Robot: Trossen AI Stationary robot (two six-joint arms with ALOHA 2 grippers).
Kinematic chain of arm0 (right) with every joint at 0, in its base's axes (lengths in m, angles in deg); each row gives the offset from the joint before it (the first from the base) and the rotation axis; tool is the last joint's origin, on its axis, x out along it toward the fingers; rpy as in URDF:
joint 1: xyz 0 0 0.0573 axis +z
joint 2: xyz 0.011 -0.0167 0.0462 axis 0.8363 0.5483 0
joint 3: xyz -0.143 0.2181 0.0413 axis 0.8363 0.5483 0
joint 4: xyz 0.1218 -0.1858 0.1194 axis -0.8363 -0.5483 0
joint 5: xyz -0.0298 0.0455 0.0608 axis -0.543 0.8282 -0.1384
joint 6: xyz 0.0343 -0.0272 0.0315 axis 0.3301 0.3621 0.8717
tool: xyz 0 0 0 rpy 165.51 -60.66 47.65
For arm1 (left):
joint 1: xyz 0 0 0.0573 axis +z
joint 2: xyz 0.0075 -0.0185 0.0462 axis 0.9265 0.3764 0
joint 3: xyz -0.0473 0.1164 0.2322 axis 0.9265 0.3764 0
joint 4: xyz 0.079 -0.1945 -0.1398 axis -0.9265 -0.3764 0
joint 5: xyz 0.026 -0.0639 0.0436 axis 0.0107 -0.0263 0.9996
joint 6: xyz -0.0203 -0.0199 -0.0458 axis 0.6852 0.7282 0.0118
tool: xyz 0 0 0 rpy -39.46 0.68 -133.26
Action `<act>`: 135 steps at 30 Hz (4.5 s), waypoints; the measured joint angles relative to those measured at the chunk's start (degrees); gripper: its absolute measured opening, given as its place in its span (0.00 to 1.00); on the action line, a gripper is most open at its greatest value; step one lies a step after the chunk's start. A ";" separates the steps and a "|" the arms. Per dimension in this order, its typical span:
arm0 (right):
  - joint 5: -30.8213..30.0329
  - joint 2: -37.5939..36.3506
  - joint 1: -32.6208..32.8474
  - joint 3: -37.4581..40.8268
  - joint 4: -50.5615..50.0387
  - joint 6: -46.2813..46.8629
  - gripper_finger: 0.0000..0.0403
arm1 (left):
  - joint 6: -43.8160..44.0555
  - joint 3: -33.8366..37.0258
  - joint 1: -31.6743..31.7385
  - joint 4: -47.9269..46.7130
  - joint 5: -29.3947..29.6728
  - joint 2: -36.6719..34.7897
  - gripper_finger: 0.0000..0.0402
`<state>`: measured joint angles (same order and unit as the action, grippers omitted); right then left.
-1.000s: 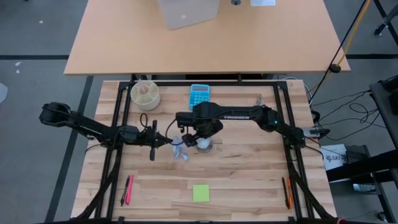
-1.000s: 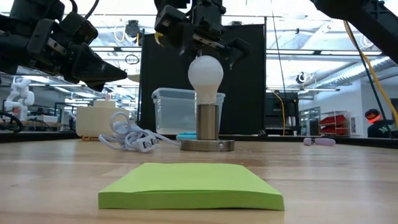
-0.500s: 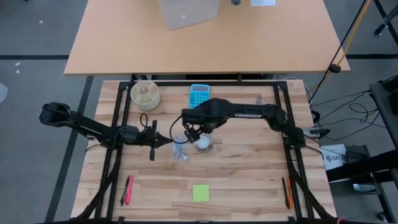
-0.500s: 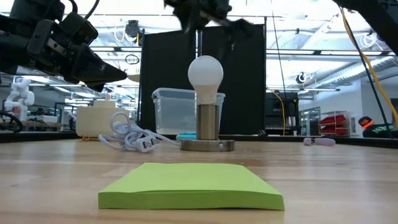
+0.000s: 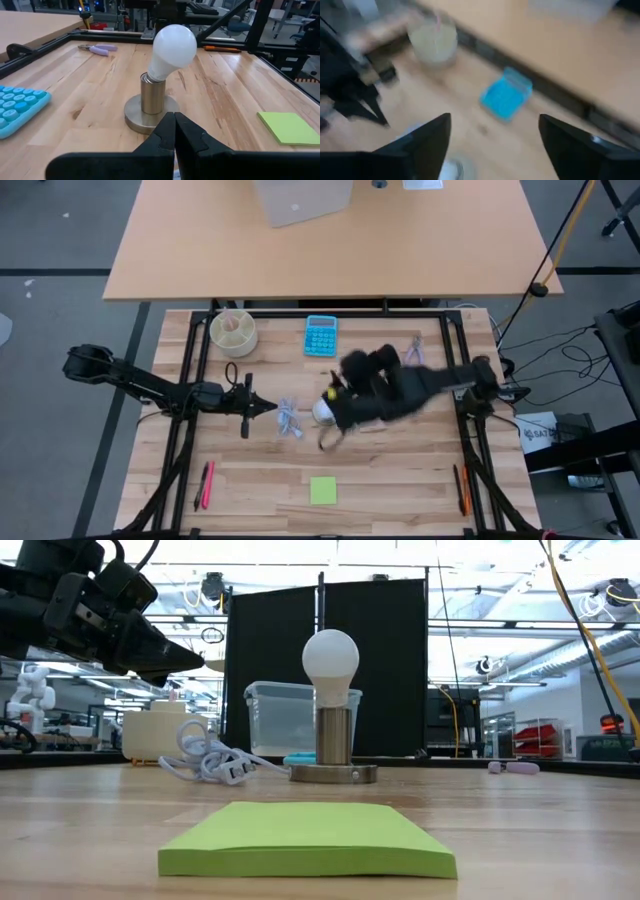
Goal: Screw lightbulb
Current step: Insert the lightbulb into the lamp
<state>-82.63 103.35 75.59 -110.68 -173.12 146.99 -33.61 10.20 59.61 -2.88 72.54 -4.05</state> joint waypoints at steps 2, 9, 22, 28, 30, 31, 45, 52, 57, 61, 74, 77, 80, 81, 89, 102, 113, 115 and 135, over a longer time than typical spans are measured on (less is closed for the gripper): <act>-7.16 -0.44 4.02 1.34 -0.31 1.06 0.61 | 0.05 0.00 -0.01 -0.01 -0.02 -0.01 0.00; -17.72 -0.25 12.62 9.91 -0.32 8.11 0.23 | 0.08 0.00 0.01 -0.92 0.01 0.02 0.00; -26.44 0.75 22.78 45.93 25.54 19.56 0.00 | 2.97 -0.02 -0.06 1.87 2.26 -0.01 0.00; -26.53 0.75 23.46 58.96 37.73 27.01 0.00 | 5.87 -0.02 -0.06 4.61 1.92 -0.01 0.00; -26.49 0.75 22.98 61.01 39.28 27.27 0.00 | 5.82 0.00 -0.06 6.39 1.78 0.02 0.00; -26.44 0.75 22.71 61.48 39.39 27.20 0.00 | 5.48 -0.02 -0.06 7.53 1.80 0.02 0.00; -25.30 0.73 14.99 61.65 47.57 9.98 0.00 | -8.92 -14.64 3.43 -0.95 1.33 11.00 0.16; -22.14 0.71 14.38 61.61 61.76 -10.62 0.00 | -11.87 -14.75 9.30 2.54 -0.87 16.49 0.24; -18.92 0.40 13.17 61.63 65.34 -18.86 0.00 | -12.11 -14.82 13.28 8.15 -6.75 19.35 0.21; -16.89 -0.98 13.06 61.63 72.36 -24.91 0.00 | -12.21 -14.82 15.60 9.38 -13.08 21.13 0.14; -12.67 -1.11 9.40 60.03 84.92 -33.94 0.00 | -12.90 -16.61 18.54 12.79 -23.23 22.13 0.02; -10.20 -1.09 8.73 59.23 84.47 -34.76 0.00 | -13.71 -17.74 18.50 11.65 -23.49 22.55 0.02; -8.46 -1.11 8.47 58.78 83.90 -35.02 0.00 | -14.24 -18.71 18.54 11.32 -23.56 24.68 0.02; -7.57 -1.10 8.49 58.78 83.38 -35.01 0.00 | -14.46 -19.39 18.69 11.30 -23.57 25.87 0.02; -3.65 -1.09 8.62 58.74 73.96 -25.87 0.00 | -14.69 -24.14 19.30 11.76 -24.98 36.07 0.02; -4.25 -1.09 7.39 58.74 69.38 -22.07 0.00 | -13.45 -25.46 20.01 12.94 -26.42 37.81 0.02; -5.46 -1.09 6.11 58.81 69.61 -21.69 0.00 | -12.38 -25.46 20.01 12.76 -26.42 37.81 0.02; -5.87 -1.09 5.98 58.81 69.62 -21.21 0.00 | -12.38 -25.44 20.01 12.21 -26.42 37.81 0.02; -3.68 -1.22 3.38 58.81 69.56 -14.55 0.00 | -10.20 -25.40 21.93 8.85 -26.40 37.81 0.02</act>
<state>-86.30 102.13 78.96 -51.88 -103.56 132.44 -43.82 -15.19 81.54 5.97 46.14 33.75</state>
